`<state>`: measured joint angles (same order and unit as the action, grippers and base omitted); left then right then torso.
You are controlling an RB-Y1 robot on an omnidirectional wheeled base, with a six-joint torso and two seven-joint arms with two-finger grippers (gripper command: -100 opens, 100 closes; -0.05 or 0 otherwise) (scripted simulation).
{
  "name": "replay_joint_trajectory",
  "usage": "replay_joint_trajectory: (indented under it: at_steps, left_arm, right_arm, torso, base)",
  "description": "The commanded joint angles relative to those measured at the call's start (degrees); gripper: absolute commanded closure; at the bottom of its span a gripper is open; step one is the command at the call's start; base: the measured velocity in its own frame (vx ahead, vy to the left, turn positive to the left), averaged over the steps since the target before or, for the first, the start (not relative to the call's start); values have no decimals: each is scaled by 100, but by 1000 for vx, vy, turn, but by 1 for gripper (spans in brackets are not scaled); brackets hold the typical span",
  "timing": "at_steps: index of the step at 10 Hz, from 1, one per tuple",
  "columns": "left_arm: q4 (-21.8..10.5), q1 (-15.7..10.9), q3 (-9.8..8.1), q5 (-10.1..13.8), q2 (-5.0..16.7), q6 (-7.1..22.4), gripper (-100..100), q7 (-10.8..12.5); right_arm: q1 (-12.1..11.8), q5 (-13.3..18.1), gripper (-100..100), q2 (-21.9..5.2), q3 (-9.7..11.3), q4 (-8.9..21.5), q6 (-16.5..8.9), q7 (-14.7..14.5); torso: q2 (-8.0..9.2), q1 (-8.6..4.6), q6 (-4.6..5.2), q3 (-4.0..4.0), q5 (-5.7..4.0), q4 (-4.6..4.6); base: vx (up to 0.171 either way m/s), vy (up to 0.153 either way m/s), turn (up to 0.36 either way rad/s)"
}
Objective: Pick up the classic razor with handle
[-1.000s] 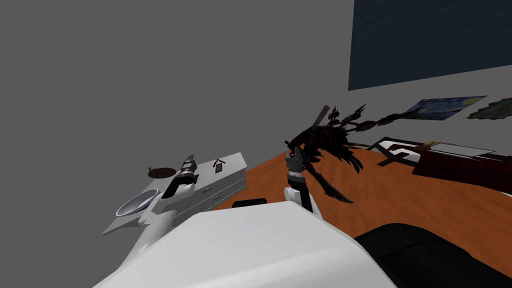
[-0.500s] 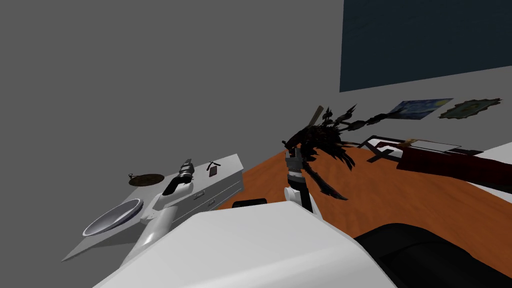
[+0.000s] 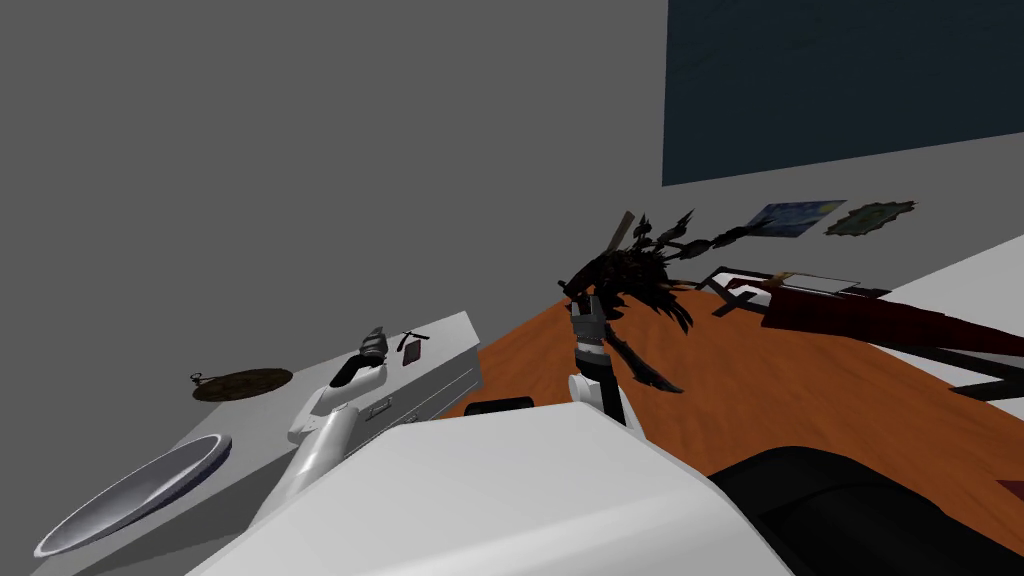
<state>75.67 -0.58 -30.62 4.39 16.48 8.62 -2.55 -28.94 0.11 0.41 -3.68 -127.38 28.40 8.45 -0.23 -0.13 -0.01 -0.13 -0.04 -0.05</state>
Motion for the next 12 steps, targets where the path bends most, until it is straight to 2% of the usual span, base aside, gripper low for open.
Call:
replay_joint_trajectory:
  at_steps: [1,4,5,6,7,8,9,10,12]
  left_arm:
    - [-173,-23,-43,-50,-23,134,-100,-33]
    - [-549,-65,-71,-163,-56,393,-100,-94]
    - [-620,-59,-65,-183,-70,438,-100,-105]
    - [-591,-62,-57,-143,-29,365,-100,-82]
    - [-588,-65,-58,-152,-37,399,0,-90]
    - [-697,-60,-49,-169,-70,251,-100,-82]
    - [-621,-56,-55,-165,-65,346,-100,-87]
    - [-624,-54,-54,-166,-69,329,100,-86]
    - [-623,-55,-51,-169,-67,333,100,-90]
  right_arm:
    - [0,0,0,0,0,0,0,0]
    - [0,0,0,0,0,0,0,0]
    - [0,0,0,-1,0,0,0,0]
    - [-1,0,0,-1,-1,0,0,0]
    - [0,0,0,0,-1,0,0,0]
    - [0,0,0,0,0,0,0,0]
    - [-1,0,0,-1,-1,0,0,0]
    - [0,0,0,0,-1,0,0,0]
    - [1,0,0,0,0,0,0,0]
  torso:
    - [0,0,0,0,0,0]
    - [-11,5,0,-6,0,-2]
    - [-16,16,0,-9,3,-4]
    - [-20,15,0,-12,3,-4]
    - [-2,13,-3,-2,2,-1]
    - [15,11,-3,8,2,3]
    - [-1,30,-3,0,5,1]
    - [3,29,-1,0,8,-1]
    - [16,23,-3,8,8,3]
  base:
    - [67,-34,-92]
    - [99,-11,-119]
    - [125,15,-133]
    - [56,4,-24]
    - [10,1,4]
    - [86,62,12]
    - [54,40,1]
    - [0,0,0]
    - [0,0,0]
